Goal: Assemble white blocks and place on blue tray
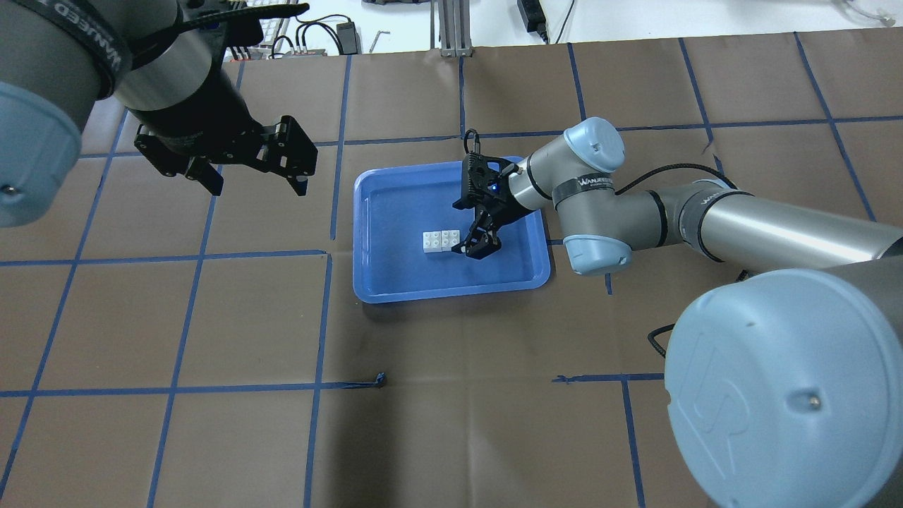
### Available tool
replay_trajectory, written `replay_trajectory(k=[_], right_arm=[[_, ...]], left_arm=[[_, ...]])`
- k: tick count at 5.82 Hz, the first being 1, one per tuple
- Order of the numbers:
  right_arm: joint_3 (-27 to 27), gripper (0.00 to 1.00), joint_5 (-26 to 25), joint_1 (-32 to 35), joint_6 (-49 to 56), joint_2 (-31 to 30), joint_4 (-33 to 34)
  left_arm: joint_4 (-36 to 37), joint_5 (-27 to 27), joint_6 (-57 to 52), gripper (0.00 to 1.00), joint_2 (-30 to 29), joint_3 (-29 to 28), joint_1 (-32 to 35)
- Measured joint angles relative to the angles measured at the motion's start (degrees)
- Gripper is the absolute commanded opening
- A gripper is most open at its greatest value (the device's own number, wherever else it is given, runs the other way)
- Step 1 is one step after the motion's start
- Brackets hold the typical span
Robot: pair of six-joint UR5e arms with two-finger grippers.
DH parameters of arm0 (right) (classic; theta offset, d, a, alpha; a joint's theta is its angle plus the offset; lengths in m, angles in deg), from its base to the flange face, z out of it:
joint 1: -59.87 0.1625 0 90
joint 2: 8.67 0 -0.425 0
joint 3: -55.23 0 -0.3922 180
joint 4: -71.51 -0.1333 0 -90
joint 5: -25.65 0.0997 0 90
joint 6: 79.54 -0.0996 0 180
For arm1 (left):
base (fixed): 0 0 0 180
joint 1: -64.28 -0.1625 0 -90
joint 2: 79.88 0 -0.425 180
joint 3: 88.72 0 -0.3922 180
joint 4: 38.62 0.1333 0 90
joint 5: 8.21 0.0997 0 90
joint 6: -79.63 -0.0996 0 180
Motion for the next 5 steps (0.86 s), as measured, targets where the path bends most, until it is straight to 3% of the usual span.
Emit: replay_trajectory(k=[2, 5], right_arm=[[-2.57, 1.00, -9.49, -0.49, -4.09, -2.22, -1.20], [-8.27, 1.00, -23.08, -0.98, -12.76, -10.55, -18.62]], left_arm=[[0.00, 0.00, 0.00, 0.99, 0.00, 0.01, 0.00], [0.00, 0.00, 0.00, 0.99, 0.00, 0.05, 0.00]])
